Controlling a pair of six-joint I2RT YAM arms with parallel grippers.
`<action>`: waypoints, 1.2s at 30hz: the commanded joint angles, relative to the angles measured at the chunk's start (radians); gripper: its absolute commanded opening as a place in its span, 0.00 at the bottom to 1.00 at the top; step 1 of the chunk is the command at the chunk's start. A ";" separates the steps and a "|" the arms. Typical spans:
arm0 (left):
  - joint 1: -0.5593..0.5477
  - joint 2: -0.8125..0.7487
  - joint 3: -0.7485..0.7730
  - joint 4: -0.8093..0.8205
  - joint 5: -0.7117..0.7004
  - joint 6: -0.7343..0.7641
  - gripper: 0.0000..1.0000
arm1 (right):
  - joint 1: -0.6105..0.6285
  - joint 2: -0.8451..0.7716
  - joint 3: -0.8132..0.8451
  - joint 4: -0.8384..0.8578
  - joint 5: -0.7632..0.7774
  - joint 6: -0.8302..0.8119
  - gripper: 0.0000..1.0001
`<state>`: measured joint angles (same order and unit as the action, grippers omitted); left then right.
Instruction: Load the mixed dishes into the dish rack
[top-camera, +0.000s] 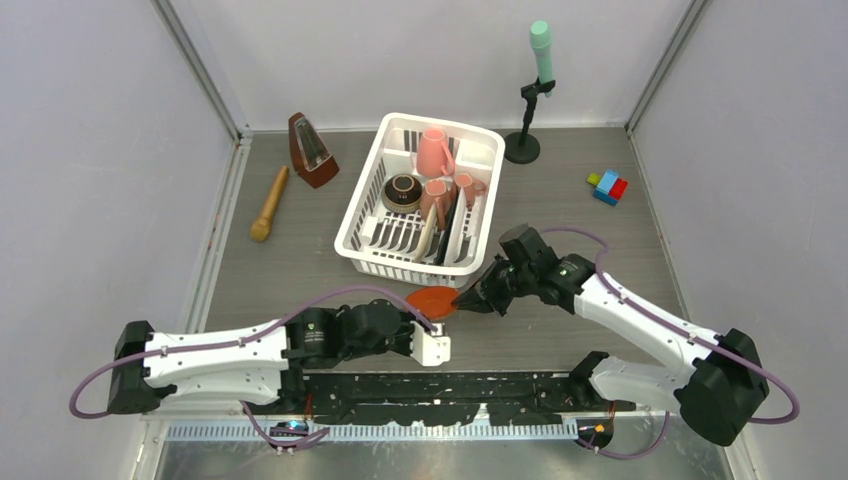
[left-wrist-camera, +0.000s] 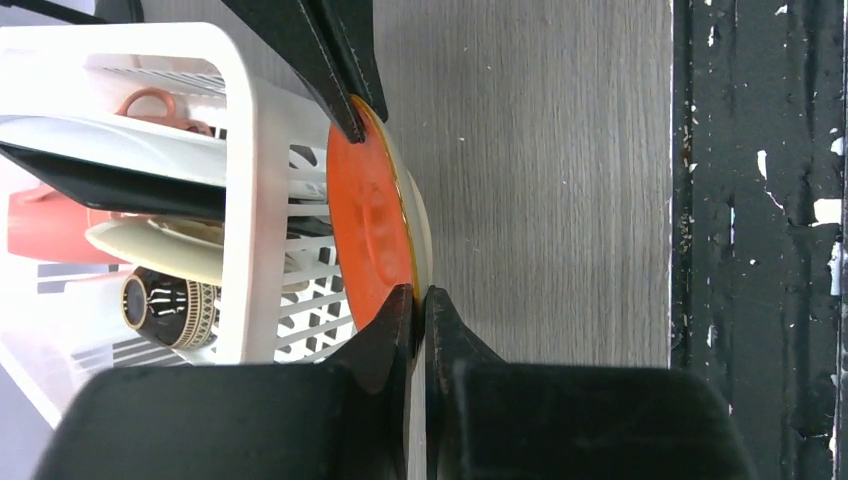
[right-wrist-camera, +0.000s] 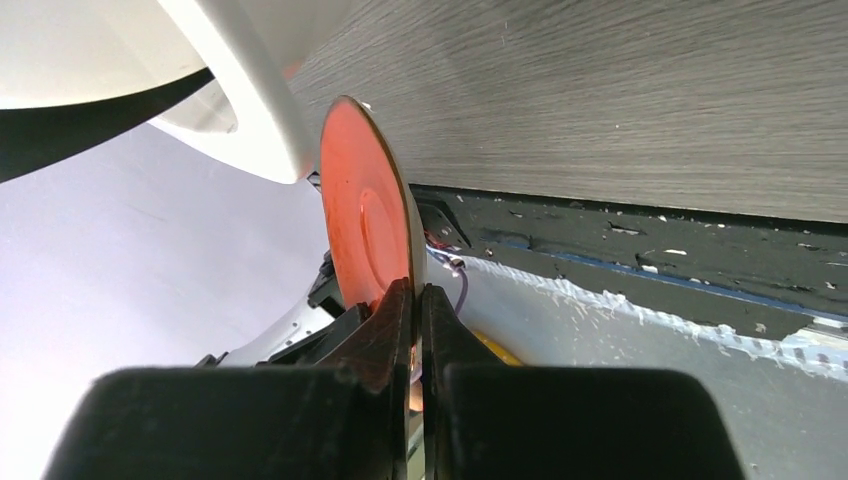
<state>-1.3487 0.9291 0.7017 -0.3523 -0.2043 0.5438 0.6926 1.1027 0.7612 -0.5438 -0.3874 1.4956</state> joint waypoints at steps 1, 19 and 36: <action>-0.002 0.006 0.039 0.056 0.022 -0.019 0.00 | 0.001 -0.053 0.026 0.098 -0.047 0.033 0.17; 0.095 -0.109 0.277 -0.152 -0.120 -0.571 0.00 | -0.003 -0.338 0.121 -0.449 0.785 -0.114 0.93; 0.824 0.237 0.553 -0.027 0.330 -0.972 0.00 | -0.002 -0.335 0.121 -0.455 0.786 -0.175 0.93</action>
<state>-0.5545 1.1492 1.1759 -0.4610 0.0528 -0.3569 0.6914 0.7555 0.8452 -0.9791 0.3614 1.3613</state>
